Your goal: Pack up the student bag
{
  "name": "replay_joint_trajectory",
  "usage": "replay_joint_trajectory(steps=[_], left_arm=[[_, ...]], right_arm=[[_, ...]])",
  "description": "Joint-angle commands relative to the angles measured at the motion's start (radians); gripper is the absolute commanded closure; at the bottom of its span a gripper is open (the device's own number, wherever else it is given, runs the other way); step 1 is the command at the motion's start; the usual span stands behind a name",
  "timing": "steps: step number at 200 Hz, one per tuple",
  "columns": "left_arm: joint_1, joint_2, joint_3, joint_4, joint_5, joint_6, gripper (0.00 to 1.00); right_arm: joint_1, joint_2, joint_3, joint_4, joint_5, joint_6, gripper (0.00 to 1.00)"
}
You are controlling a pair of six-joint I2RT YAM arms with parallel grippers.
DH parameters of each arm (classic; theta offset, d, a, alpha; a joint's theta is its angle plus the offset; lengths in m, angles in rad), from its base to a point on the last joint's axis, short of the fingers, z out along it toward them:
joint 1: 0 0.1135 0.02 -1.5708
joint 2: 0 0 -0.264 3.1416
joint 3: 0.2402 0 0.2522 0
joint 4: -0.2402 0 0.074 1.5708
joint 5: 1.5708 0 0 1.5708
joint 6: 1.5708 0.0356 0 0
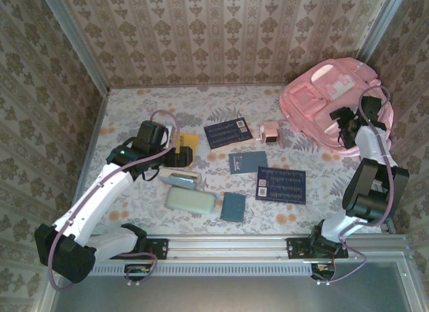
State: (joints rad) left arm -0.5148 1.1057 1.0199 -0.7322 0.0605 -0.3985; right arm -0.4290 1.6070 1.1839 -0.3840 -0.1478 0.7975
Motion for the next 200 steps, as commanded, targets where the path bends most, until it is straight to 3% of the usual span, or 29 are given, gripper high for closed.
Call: replay_joint_trajectory(steps=[1, 48, 85, 135, 162, 200], left_arm=[[0.006, -0.008, -0.011, 0.010, -0.016, 0.023, 0.00], [0.015, -0.006, -0.012, 0.011, -0.030, 0.027, 0.00], [0.031, -0.001, -0.011, 0.014, -0.025, 0.023, 0.00], [0.052, 0.009, -0.014, 0.020, -0.011, 0.015, 0.00], [0.052, 0.012, -0.016, 0.020, -0.014, 0.015, 0.00], [0.079, 0.023, -0.017, 0.022, -0.008, 0.011, 0.00]], right_arm=[[-0.012, 0.039, 0.042, 0.057, -0.065, 0.018, 0.06], [-0.024, 0.154, 0.113, -0.032, -0.043, 0.014, 0.06], [0.018, 0.251, 0.288, -0.306, 0.186, -0.044, 0.08], [0.048, 0.428, 0.506, -0.516, 0.304, -0.072, 0.10], [0.058, 0.482, 0.561, -0.578, 0.371, -0.048, 0.20], [0.066, 0.464, 0.576, -0.548, 0.312, -0.050, 0.56]])
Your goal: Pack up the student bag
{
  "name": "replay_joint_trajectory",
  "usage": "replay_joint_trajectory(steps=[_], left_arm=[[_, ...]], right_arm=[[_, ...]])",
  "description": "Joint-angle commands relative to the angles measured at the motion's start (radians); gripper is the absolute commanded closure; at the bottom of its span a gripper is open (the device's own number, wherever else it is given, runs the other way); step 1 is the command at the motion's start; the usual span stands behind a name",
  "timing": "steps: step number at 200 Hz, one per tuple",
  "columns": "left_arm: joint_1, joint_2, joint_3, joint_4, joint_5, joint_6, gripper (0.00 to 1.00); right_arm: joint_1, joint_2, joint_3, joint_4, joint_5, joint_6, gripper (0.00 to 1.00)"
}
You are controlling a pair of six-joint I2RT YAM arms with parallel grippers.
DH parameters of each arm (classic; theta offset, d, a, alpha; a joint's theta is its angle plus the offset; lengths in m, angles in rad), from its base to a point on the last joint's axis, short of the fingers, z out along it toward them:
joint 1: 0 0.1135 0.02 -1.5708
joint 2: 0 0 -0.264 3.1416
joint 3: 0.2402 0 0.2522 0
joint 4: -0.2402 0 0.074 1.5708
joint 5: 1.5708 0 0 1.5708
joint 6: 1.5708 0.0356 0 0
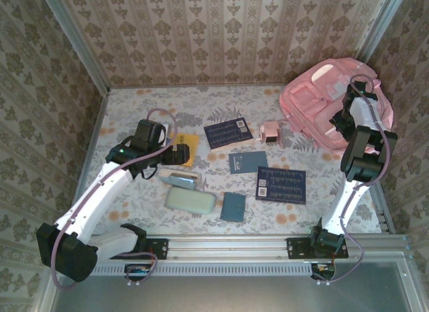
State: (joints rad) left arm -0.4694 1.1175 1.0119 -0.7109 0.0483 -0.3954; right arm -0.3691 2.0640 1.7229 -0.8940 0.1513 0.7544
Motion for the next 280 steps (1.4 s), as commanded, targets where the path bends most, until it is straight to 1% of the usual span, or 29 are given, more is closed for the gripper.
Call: replay_joint_trajectory(steps=[1, 6, 24, 37, 50, 80, 119, 130, 150, 177, 199, 236, 250, 280], left_arm=[[0.035, 0.011, -0.008, 0.000, 0.005, 0.008, 0.00], [0.038, 0.013, -0.008, 0.000, 0.007, 0.007, 0.00], [0.042, 0.016, -0.007, -0.001, 0.011, 0.005, 0.00], [0.044, 0.016, -0.008, 0.000, 0.010, 0.004, 0.00], [0.044, 0.016, -0.010, 0.000, 0.007, 0.004, 0.00], [0.044, 0.022, -0.012, -0.002, -0.002, 0.002, 0.00], [0.044, 0.019, -0.011, -0.007, -0.028, 0.001, 0.00], [0.044, 0.017, -0.011, -0.007, -0.035, 0.000, 0.00], [0.044, 0.014, -0.012, -0.007, -0.042, 0.000, 0.00], [0.044, 0.009, -0.014, -0.010, -0.052, 0.000, 0.00], [0.043, 0.003, -0.015, -0.011, -0.062, -0.003, 0.00], [0.043, -0.013, -0.018, -0.013, -0.087, -0.003, 0.00], [0.043, -0.015, -0.018, -0.015, -0.092, -0.002, 0.00], [0.041, -0.018, -0.018, -0.017, -0.107, -0.004, 0.00]], right_arm=[[0.006, 0.006, 0.038, -0.037, 0.011, -0.008, 0.56], [0.008, 0.000, 0.043, -0.033, 0.003, -0.007, 0.60], [0.016, -0.012, 0.072, -0.036, -0.029, -0.002, 0.77], [0.018, -0.016, 0.092, -0.035, -0.065, 0.008, 0.87], [0.017, -0.021, 0.115, -0.026, -0.119, 0.022, 1.00], [0.026, -0.029, 0.208, -0.030, -0.186, 0.058, 1.00], [0.051, -0.097, 0.323, -0.023, -0.249, 0.109, 1.00], [0.059, -0.122, 0.332, 0.001, -0.282, 0.134, 1.00], [0.077, -0.151, 0.342, 0.073, -0.383, 0.174, 1.00], [0.134, -0.155, 0.452, 0.049, -0.388, 0.155, 1.00], [0.173, -0.163, 0.504, 0.049, -0.392, 0.155, 1.00], [0.238, -0.186, 0.508, 0.054, -0.441, 0.173, 1.00], [0.278, -0.198, 0.485, 0.080, -0.475, 0.150, 1.00], [0.365, -0.226, 0.418, 0.199, -0.584, 0.053, 1.00]])
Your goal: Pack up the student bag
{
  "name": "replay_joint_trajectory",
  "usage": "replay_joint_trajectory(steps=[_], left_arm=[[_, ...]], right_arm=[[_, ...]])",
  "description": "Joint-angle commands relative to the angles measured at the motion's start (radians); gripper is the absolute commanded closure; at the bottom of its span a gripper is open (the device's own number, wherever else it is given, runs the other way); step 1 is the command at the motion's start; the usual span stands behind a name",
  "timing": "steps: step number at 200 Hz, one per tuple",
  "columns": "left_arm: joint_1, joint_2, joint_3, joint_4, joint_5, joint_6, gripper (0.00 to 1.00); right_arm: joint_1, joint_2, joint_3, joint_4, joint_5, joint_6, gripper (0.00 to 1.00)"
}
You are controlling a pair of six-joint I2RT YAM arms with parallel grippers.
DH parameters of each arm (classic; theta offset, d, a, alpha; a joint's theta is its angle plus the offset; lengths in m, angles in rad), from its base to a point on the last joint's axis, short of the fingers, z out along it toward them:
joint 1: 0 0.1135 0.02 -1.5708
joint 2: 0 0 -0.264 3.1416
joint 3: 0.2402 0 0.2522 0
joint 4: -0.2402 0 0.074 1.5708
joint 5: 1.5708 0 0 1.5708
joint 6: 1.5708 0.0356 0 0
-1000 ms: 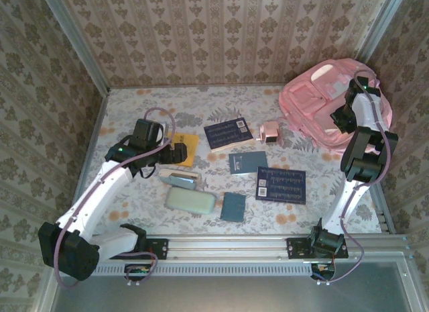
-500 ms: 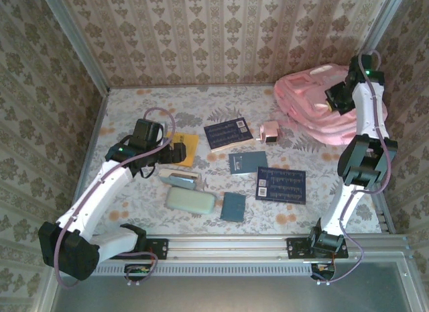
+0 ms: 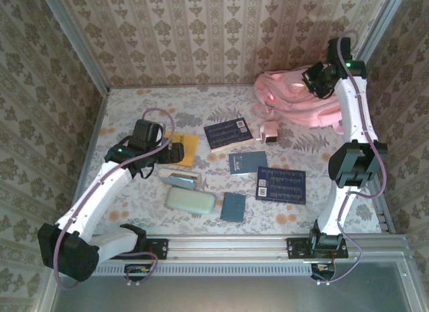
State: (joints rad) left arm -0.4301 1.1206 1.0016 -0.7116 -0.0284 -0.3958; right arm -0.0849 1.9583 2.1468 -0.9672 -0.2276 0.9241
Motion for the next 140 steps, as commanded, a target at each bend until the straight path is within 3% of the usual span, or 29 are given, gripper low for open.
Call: replay_joint_trajectory(steps=[1, 101, 121, 140], left_arm=[[0.002, -0.022, -0.008, -0.016, -0.031, -0.004, 0.00], [0.002, -0.063, 0.001, -0.046, -0.164, -0.021, 0.00], [0.005, -0.098, 0.004, -0.051, -0.214, -0.024, 0.00], [0.010, -0.137, -0.001, -0.045, -0.245, -0.025, 0.00]], right_arm=[[0.083, -0.121, -0.006, 0.274, -0.207, -0.120, 1.00], [0.364, -0.086, 0.121, 0.228, -0.324, -0.426, 1.00], [0.409, -0.114, 0.055, 0.212, -0.315, -0.435, 1.00], [0.436, -0.207, -0.176, 0.331, -0.281, -0.382, 1.00]])
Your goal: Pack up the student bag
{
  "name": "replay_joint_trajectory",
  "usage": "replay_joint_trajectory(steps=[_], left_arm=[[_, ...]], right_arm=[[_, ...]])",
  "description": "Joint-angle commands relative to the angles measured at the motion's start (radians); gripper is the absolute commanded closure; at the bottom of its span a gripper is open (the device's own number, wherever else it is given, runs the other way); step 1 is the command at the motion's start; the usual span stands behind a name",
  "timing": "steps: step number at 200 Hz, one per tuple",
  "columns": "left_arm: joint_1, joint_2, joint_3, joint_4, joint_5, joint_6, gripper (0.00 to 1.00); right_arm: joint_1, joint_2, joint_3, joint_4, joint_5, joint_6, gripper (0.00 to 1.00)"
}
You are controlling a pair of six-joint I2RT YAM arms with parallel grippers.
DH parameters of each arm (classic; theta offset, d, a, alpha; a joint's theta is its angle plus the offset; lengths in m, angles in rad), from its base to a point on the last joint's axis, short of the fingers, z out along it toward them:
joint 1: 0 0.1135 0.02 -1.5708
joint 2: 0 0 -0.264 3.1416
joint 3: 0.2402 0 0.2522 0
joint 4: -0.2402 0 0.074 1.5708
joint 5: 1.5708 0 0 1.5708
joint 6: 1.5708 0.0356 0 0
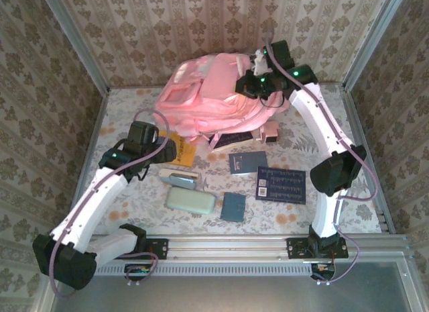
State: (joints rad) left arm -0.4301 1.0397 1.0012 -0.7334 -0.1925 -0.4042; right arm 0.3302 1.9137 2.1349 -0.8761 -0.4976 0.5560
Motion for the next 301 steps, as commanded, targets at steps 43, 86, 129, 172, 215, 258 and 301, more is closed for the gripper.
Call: replay_joint_trajectory(steps=[43, 86, 129, 172, 215, 258, 301], left_arm=[[0.011, -0.137, -0.042, 0.060, 0.010, 0.006, 0.01], [0.006, -0.016, 0.017, 0.189, 0.323, -0.057, 0.01], [-0.019, 0.334, 0.267, 0.248, 0.604, -0.095, 0.09], [-0.054, 0.565, 0.464, 0.271, 0.733, -0.135, 0.12], [-0.062, 0.733, 0.588, 0.318, 0.867, -0.202, 0.14], [-0.076, 0.878, 0.669, 0.334, 0.968, -0.242, 0.22], [-0.104, 0.932, 0.676, 0.347, 1.025, -0.219, 0.32]], right_arm=[[0.061, -0.232, -0.512, 0.387, 0.026, 0.051, 1.00], [0.064, -0.188, -0.592, 0.344, 0.026, -0.024, 0.95], [0.064, -0.183, -0.647, 0.362, 0.031, -0.030, 0.47], [0.018, -0.324, -0.725, 0.421, 0.071, 0.015, 0.22], [-0.063, -0.504, -0.862, 0.491, 0.086, 0.077, 0.16], [-0.103, -0.654, -0.986, 0.476, 0.160, 0.114, 0.32], [-0.104, -0.705, -1.077, 0.472, 0.159, 0.104, 0.55]])
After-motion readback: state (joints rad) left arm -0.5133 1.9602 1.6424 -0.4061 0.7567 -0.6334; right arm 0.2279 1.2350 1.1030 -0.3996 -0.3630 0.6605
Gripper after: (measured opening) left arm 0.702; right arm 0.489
